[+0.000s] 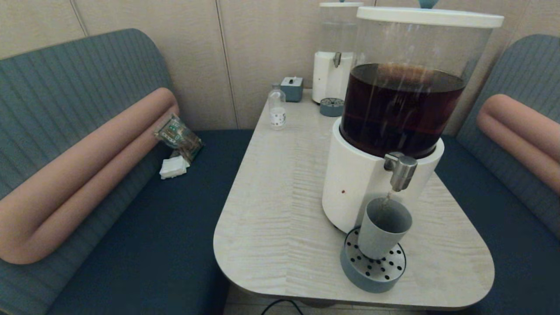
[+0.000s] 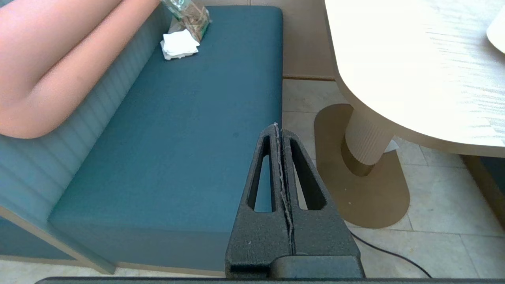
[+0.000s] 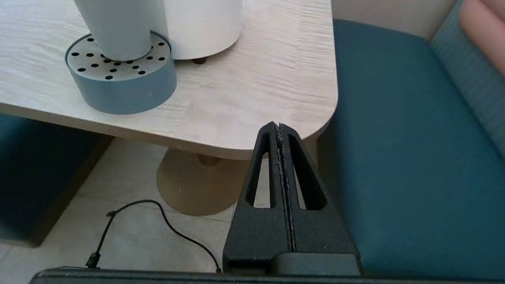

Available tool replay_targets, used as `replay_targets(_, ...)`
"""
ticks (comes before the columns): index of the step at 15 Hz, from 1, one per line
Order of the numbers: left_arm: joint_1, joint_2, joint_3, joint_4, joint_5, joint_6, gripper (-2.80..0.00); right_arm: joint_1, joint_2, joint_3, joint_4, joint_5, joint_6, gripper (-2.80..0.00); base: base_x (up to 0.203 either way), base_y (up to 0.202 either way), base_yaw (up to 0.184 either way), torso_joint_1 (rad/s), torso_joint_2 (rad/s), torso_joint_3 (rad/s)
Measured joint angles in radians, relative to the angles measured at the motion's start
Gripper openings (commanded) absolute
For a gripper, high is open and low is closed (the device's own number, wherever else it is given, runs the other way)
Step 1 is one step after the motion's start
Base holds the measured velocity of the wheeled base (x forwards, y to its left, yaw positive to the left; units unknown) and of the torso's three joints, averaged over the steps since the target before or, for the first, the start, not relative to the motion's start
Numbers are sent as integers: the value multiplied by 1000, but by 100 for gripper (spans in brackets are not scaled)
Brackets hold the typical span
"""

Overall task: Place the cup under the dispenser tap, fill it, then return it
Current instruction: Turn off the faucet

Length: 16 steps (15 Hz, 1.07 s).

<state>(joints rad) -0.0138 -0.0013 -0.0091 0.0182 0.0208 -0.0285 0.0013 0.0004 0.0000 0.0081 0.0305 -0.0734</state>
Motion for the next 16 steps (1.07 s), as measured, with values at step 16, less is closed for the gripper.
replay_targets(16,0,1,-4,14,-20,28,-280,0,0,0,-6,-26,68,-280,0,0,0,0,0,0)
